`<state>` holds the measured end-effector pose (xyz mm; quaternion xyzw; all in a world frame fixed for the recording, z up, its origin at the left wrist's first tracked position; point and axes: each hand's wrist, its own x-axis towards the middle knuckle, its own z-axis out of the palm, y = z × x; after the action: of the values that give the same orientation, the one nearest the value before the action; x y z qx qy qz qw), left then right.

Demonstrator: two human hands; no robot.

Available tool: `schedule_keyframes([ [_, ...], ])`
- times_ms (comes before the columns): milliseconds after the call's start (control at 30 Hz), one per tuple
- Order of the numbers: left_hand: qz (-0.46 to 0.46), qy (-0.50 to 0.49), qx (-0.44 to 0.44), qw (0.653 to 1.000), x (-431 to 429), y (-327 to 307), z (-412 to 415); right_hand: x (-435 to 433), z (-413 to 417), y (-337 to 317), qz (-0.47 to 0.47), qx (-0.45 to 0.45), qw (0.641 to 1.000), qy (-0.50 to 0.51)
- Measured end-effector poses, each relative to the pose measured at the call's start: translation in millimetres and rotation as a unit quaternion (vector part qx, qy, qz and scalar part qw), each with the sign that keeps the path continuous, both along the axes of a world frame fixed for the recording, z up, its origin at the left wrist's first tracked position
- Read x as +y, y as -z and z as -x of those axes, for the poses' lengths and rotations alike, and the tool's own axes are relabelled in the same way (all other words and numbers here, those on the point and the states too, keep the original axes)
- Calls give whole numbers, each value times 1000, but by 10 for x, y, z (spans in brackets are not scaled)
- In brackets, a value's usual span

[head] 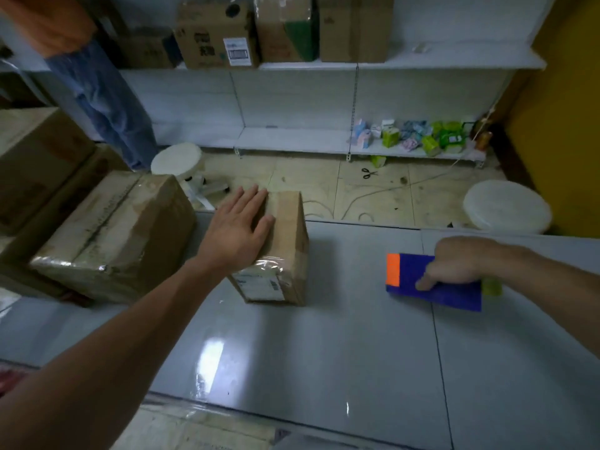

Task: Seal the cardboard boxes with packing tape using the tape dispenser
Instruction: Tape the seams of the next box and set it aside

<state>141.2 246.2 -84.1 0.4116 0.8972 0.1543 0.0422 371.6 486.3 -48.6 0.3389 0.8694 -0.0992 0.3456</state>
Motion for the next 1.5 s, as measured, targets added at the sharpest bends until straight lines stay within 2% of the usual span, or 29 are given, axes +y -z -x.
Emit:
schedule_keyframes([
  [133,7,1,-2,1000,58,-21,8,-521,-247,412,-15,158,986,-46],
  [200,4,-6,-5,1000,38,-27,17,-808,-307,685,-69,242,964,-83],
  [267,9,-9,-9,1000,29,-20,-11,-924,-340,907,-125,289,941,-126],
  [333,16,-10,-12,1000,47,-28,-29,-929,-356,1069,-131,339,922,-132],
  [467,-1,-15,-20,1000,45,-10,-13,-913,-346,1238,-123,358,916,-134],
  [567,-27,-20,-57,998,31,-3,23,-866,-364,1247,-102,336,926,-140],
  [667,-77,-20,-89,993,6,5,36,-845,-333,1093,-101,330,928,-140],
  [767,-147,-25,-149,978,-4,-12,25,-842,-305,849,-83,309,944,-87],
  [833,-191,-25,-210,958,-39,-79,44,-885,-276,673,-102,357,926,-67],
  [867,-199,-9,-216,956,-76,-118,57,-936,-246,586,-117,415,901,-47],
  [967,-191,116,-114,968,-223,-265,63,-1224,-11,365,-95,570,816,-12],
  [1033,-167,200,-59,964,-331,-288,70,-1442,267,284,-67,619,781,-56],
  [1100,-129,253,-30,958,-442,-176,89,-1567,538,307,-33,633,763,-127],
  [1200,-102,301,36,948,-496,115,164,-1503,836,495,-26,593,784,-181],
  [1267,-129,308,81,939,-479,288,210,-1426,951,662,-25,584,789,-188],
  [1300,-157,306,99,934,-466,367,227,-1426,991,742,-17,598,779,-185],
  [1400,-262,293,149,907,-376,556,219,-1532,1096,935,0,682,722,-118],
  [1500,-325,276,163,890,-338,631,177,-1640,1154,1042,-5,736,675,-50],
])
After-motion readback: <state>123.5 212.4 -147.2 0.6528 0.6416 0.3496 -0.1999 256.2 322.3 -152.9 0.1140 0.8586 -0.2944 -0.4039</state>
